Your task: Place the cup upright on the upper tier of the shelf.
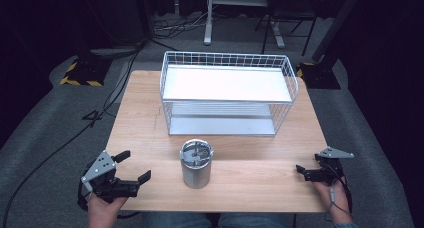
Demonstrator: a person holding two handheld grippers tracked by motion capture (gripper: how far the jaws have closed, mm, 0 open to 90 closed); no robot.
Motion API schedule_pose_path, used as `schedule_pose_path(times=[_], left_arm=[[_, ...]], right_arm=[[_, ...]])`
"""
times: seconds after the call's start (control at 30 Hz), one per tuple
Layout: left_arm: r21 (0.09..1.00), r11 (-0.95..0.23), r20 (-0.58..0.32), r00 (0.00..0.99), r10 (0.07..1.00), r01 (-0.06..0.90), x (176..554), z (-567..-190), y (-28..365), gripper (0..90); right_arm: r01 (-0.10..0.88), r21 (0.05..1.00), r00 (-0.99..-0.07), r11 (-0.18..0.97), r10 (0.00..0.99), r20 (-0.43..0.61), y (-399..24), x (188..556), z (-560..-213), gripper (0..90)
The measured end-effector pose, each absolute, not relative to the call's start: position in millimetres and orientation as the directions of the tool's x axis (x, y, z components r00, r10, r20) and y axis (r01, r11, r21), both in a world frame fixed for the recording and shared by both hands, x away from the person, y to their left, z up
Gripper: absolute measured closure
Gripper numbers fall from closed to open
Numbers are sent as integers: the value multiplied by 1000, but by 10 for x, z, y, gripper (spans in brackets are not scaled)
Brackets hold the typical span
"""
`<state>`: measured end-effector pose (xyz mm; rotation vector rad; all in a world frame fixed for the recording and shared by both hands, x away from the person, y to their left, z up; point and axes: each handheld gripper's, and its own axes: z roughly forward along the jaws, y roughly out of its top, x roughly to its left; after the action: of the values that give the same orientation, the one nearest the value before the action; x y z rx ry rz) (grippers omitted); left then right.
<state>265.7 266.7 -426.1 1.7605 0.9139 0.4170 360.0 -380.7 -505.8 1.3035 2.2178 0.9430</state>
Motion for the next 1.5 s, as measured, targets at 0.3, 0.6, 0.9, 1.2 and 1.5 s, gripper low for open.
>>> schedule_pose_path(times=[0.3, 0.6, 0.9, 1.2, 1.5], left_arm=[[915, -206, -103, 693, 714, 348, 2672, -4164, 2378, 0], [920, -224, -101, 748, 656, 321, 2704, -4080, 2073, 0], [918, -228, -131, 791, 597, 324, 2772, -4101, 1867, 0], [915, -235, -130, 789, 600, 330, 2845, -4179, 1670, 0], [920, -232, -114, 781, 614, 317, 2890, -4205, 1543, 0]], right_arm=[[605, 721, -486, 338, 874, -2, -3807, 3600, -5058, 48], [605, 721, -487, 339, 873, -2, -3808, 3600, -5058, 48], [604, 721, -487, 338, 873, -2, -3807, 3600, -5058, 48], [604, 721, -486, 338, 874, -3, -3807, 3600, -5059, 48], [602, 722, -487, 340, 874, -6, -3806, 3598, -5058, 51]])
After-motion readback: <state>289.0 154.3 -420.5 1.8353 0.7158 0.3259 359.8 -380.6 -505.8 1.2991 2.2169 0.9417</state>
